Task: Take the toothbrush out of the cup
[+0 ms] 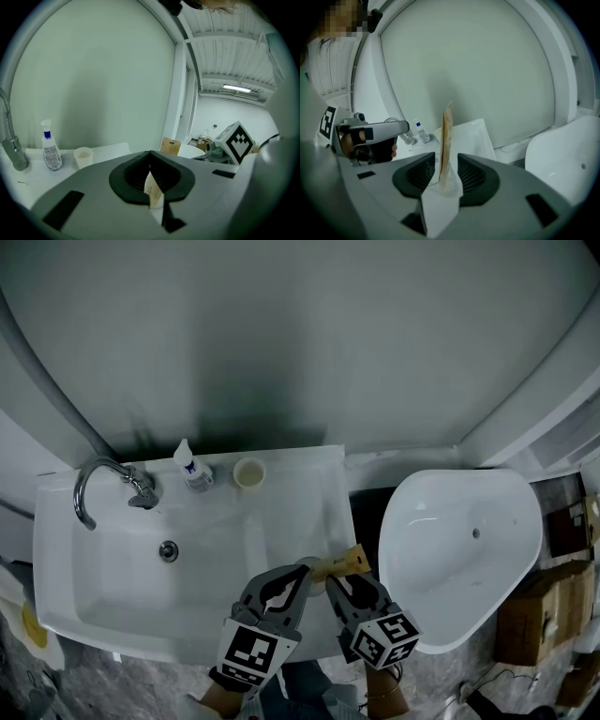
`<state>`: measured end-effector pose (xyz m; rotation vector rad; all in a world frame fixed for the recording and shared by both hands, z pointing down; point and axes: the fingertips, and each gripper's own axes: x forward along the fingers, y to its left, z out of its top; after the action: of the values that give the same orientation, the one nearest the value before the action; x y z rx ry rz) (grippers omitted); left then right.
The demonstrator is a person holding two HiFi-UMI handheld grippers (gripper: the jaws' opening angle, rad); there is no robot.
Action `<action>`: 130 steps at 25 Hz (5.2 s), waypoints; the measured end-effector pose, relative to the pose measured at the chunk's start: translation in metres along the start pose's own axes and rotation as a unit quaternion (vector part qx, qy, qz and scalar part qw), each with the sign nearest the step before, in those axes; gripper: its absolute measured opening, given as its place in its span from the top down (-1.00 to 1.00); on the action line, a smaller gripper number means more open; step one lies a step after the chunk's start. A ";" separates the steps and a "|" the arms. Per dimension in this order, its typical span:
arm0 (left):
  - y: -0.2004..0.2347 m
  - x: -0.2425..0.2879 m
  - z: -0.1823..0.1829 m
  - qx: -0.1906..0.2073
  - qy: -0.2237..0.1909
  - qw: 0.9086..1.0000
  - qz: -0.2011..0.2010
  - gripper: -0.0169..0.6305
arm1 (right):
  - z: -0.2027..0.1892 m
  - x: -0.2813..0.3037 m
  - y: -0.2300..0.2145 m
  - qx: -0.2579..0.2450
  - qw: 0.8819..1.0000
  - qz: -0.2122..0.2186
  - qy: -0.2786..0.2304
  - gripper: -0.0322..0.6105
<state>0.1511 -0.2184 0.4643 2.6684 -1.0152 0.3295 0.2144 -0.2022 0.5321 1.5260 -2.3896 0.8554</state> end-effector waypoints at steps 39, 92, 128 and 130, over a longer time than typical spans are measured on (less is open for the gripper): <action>0.011 -0.011 -0.012 -0.018 0.000 1.000 0.015 0.90 | 0.020 0.016 0.009 -0.024 0.999 -0.008 -0.032 0.72; -0.028 -0.089 0.132 0.031 -0.151 0.988 -0.023 0.90 | 0.166 -0.117 0.110 -0.107 0.968 0.087 -0.209 0.73; -0.042 -0.081 0.121 0.045 -0.131 0.989 -0.052 0.90 | 0.158 -0.121 0.105 -0.103 0.970 0.090 -0.200 0.73; -0.043 -0.081 0.122 0.056 -0.125 0.989 -0.048 0.90 | 0.158 -0.121 0.105 -0.102 0.971 0.090 -0.199 0.73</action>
<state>0.1352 -0.1779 0.3178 2.9039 -0.9556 0.0340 0.2018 -0.1639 0.3108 1.5322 -2.8275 0.3342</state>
